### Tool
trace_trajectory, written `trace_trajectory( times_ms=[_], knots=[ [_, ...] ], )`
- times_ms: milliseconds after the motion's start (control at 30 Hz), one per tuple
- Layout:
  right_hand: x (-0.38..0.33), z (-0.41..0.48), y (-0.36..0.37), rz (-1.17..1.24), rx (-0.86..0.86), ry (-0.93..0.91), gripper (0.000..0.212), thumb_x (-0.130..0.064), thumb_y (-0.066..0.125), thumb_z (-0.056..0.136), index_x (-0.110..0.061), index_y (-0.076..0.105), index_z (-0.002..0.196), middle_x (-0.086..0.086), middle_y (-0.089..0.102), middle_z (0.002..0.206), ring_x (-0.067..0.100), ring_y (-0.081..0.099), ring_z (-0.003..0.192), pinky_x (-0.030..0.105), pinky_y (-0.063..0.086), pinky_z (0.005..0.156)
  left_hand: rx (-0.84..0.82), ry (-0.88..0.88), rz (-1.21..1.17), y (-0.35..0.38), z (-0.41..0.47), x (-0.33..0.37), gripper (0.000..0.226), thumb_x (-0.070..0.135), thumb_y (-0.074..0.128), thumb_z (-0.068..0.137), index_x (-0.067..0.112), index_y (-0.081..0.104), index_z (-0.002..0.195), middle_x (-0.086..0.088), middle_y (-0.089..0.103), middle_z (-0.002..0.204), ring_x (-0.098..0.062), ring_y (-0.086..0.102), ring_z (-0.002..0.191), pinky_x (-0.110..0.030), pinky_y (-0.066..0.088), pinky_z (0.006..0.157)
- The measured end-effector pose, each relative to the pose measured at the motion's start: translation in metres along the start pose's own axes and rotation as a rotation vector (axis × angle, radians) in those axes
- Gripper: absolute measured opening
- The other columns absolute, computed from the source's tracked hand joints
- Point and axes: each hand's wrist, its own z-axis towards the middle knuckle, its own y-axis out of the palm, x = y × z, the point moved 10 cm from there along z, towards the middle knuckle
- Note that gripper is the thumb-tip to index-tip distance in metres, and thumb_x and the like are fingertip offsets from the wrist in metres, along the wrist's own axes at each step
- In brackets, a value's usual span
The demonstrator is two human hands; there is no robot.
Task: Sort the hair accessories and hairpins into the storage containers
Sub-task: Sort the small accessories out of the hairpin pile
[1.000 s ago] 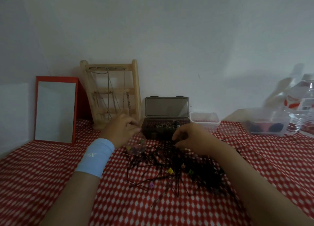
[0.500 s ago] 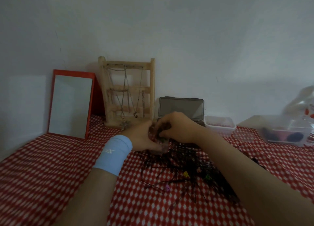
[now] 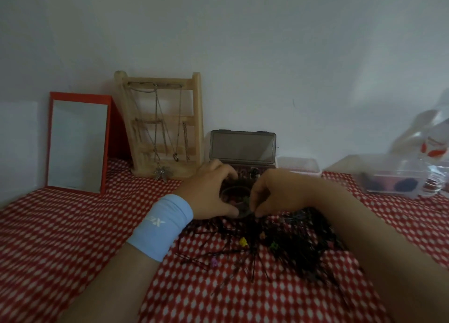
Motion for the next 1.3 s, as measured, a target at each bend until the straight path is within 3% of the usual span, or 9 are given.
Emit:
trace_trajectory(
  times_ms=[167,267,433,567,733,867,1000,1100,1300],
  knots=[
    [0.005,-0.009,0.027,-0.051,-0.141,0.003,0.020,-0.037,0.082,0.078,-0.030,0.079,0.096,-0.021,0.073,0.090,-0.004,0.067,0.080,0.018,0.053,0.079,-0.317,0.043,-0.055,0.025,-0.012,0.036,0.017,0.034,0.074,0.083,0.028,0.070,0.098,0.019,0.063,0.088,0.007,0.058,0.073,-0.006,0.041,0.058],
    [0.003,-0.009,0.035,-0.094,-0.131,-0.021,0.021,-0.038,0.081,0.079,-0.028,0.079,0.097,-0.018,0.074,0.092,-0.005,0.065,0.081,0.018,0.054,0.080,-0.478,0.046,-0.009,0.058,-0.019,0.044,0.022,0.027,0.071,0.087,0.024,0.073,0.108,0.022,0.060,0.087,0.005,0.058,0.078,-0.005,0.041,0.066],
    [0.005,-0.008,0.027,-0.086,-0.078,-0.026,0.008,-0.033,0.078,0.083,-0.028,0.078,0.089,-0.018,0.071,0.087,-0.002,0.063,0.079,0.021,0.054,0.079,-0.480,0.024,0.060,0.068,-0.015,0.039,0.016,0.020,0.072,0.085,0.018,0.075,0.101,0.012,0.065,0.089,-0.006,0.062,0.083,-0.011,0.044,0.068],
    [0.006,-0.008,0.035,-0.099,-0.115,-0.010,0.016,-0.039,0.079,0.081,-0.028,0.079,0.094,-0.018,0.073,0.093,-0.003,0.065,0.082,0.022,0.055,0.081,-0.470,0.022,0.008,0.061,-0.017,0.043,0.014,0.023,0.069,0.088,0.017,0.075,0.099,0.019,0.062,0.075,-0.001,0.063,0.066,-0.010,0.047,0.065],
    [0.008,-0.009,0.027,-0.096,-0.052,-0.014,0.011,-0.033,0.075,0.085,-0.029,0.079,0.095,-0.019,0.072,0.091,-0.004,0.064,0.079,0.015,0.050,0.074,-0.206,-0.007,-0.095,0.016,-0.007,0.032,0.009,0.028,0.068,0.089,0.023,0.071,0.096,0.020,0.062,0.059,-0.003,0.067,0.062,-0.010,0.048,0.058],
    [0.007,-0.009,0.025,-0.099,-0.040,-0.016,0.013,-0.038,0.078,0.081,-0.029,0.079,0.090,-0.021,0.071,0.087,-0.008,0.062,0.079,0.007,0.046,0.068,0.121,-0.017,-0.045,-0.009,-0.003,0.015,0.017,0.034,0.070,0.086,0.032,0.069,0.103,0.025,0.052,0.074,0.003,0.056,0.070,-0.011,0.038,0.059],
    [0.004,-0.009,0.037,-0.130,-0.125,-0.015,0.016,-0.038,0.081,0.080,-0.029,0.079,0.093,-0.024,0.069,0.088,-0.010,0.062,0.080,0.005,0.046,0.069,0.007,0.014,-0.040,-0.001,0.001,0.011,0.017,0.033,0.070,0.086,0.033,0.067,0.104,0.018,0.054,0.094,0.001,0.053,0.078,-0.015,0.040,0.067],
    [0.004,-0.008,0.037,-0.154,-0.123,-0.011,0.015,-0.037,0.080,0.080,-0.029,0.079,0.094,-0.022,0.071,0.090,-0.007,0.064,0.079,0.010,0.051,0.074,-0.179,-0.013,-0.102,-0.001,-0.007,0.013,0.010,0.030,0.070,0.087,0.029,0.069,0.097,0.018,0.061,0.087,0.007,0.055,0.072,-0.007,0.037,0.060],
    [0.002,-0.009,0.027,-0.104,-0.072,-0.018,0.004,-0.033,0.077,0.083,-0.031,0.076,0.086,-0.017,0.072,0.087,-0.002,0.066,0.078,0.022,0.058,0.077,-0.530,-0.055,-0.025,0.042,-0.044,0.010,0.017,0.034,0.077,0.080,0.026,0.077,0.095,0.023,0.065,0.081,0.001,0.063,0.085,-0.014,0.049,0.075]
  ],
)
